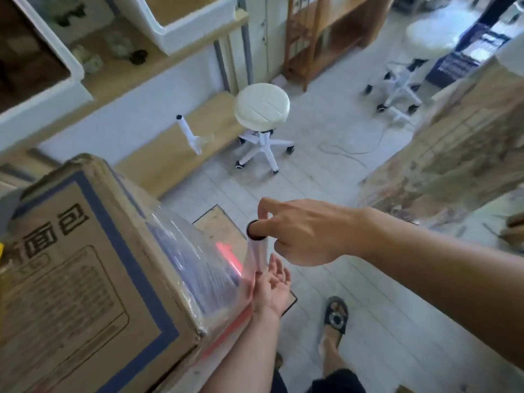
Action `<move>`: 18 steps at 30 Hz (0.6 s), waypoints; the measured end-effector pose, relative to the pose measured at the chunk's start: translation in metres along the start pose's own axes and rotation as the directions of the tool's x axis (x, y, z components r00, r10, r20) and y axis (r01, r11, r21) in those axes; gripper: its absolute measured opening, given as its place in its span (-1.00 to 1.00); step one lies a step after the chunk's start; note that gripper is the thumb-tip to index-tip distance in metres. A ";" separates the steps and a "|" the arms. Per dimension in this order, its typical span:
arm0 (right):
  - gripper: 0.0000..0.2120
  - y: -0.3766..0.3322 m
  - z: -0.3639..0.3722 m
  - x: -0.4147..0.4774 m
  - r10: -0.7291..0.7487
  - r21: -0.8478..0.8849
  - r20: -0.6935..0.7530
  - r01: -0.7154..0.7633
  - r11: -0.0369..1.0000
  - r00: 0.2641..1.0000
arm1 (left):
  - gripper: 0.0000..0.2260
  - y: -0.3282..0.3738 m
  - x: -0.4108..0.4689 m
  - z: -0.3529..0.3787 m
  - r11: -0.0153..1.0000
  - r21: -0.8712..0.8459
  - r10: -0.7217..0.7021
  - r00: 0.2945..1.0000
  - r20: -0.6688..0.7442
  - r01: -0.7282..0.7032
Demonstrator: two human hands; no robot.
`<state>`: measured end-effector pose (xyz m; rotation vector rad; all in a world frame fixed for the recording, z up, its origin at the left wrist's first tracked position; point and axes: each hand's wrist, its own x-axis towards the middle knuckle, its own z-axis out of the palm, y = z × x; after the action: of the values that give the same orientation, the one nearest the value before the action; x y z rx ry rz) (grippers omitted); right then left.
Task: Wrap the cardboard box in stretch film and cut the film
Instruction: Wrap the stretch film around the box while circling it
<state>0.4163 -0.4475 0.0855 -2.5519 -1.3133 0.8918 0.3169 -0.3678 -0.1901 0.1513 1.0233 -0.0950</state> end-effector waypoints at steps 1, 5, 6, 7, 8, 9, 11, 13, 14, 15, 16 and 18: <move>-0.57 0.005 -0.006 0.007 -0.034 -0.038 0.018 0.035 0.999 0.999 | -0.51 0.000 0.004 0.007 0.998 -0.049 0.035 0.999 -0.004 -0.035; -0.55 0.028 -0.034 0.034 -0.166 -0.150 0.106 0.181 0.972 0.980 | -0.45 0.000 0.019 0.030 0.961 -0.239 0.139 0.990 -0.026 -0.141; -0.54 0.035 -0.042 0.042 -0.203 -0.166 0.140 0.225 0.960 0.969 | -0.42 -0.001 0.025 0.038 0.946 -0.277 0.165 0.986 -0.033 -0.168; -0.54 0.041 -0.049 0.049 -0.234 -0.185 0.178 0.266 0.946 0.956 | -0.40 -0.003 0.029 0.046 0.928 -0.315 0.193 0.980 -0.052 -0.200; -0.55 0.047 -0.055 0.057 -0.261 -0.204 0.207 0.302 0.931 0.943 | -0.39 -0.003 0.031 0.056 0.908 -0.353 0.213 0.974 -0.074 -0.225; -0.55 0.051 -0.061 0.066 -0.290 -0.216 0.229 0.339 0.916 0.929 | -0.40 -0.001 0.033 0.065 0.891 -0.382 0.227 0.969 -0.096 -0.246; -0.56 0.054 -0.069 0.085 -0.350 -0.231 0.258 0.409 0.883 0.901 | -0.44 0.005 0.039 0.073 0.847 -0.439 0.260 0.954 -0.150 -0.300; -0.56 0.054 -0.074 0.104 -0.408 -0.246 0.289 0.479 0.843 0.866 | -0.46 0.014 0.045 0.077 0.810 -0.479 0.291 0.941 -0.174 -0.339; -0.55 0.053 -0.076 0.114 -0.435 -0.250 0.308 0.513 0.821 0.846 | -0.46 0.019 0.047 0.080 0.791 -0.499 0.306 0.935 -0.179 -0.355; -0.55 0.051 -0.079 0.123 -0.459 -0.251 0.325 0.543 0.801 0.827 | -0.47 0.025 0.050 0.084 0.768 -0.523 0.320 0.929 -0.187 -0.370; -0.54 0.050 -0.081 0.132 -0.482 -0.252 0.339 0.571 0.781 0.808 | -0.48 0.030 0.051 0.087 0.746 -0.545 0.327 0.923 -0.200 -0.383; -0.53 0.048 -0.087 0.151 -0.519 -0.262 0.372 0.624 0.737 0.769 | -0.49 0.040 0.054 0.093 0.702 -0.587 0.343 0.914 -0.219 -0.404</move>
<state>0.5657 -0.3463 0.0714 -2.0247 -2.3928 0.9401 0.4288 -0.3443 -0.1854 -0.2517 1.0494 0.6372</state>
